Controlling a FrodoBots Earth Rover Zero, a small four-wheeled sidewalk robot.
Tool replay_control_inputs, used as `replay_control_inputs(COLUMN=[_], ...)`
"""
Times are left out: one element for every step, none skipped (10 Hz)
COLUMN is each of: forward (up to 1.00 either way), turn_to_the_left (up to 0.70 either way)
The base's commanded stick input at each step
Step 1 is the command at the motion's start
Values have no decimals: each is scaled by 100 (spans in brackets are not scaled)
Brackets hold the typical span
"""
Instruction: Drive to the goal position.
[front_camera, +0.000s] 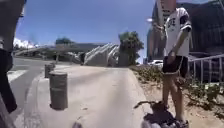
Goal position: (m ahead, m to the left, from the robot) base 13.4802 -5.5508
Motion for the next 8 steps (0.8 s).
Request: replay_control_inputs(forward=[45,45,45,45,45,45,45,45], turn_to_the_left=[0,0,0,0,0,0,0,0])
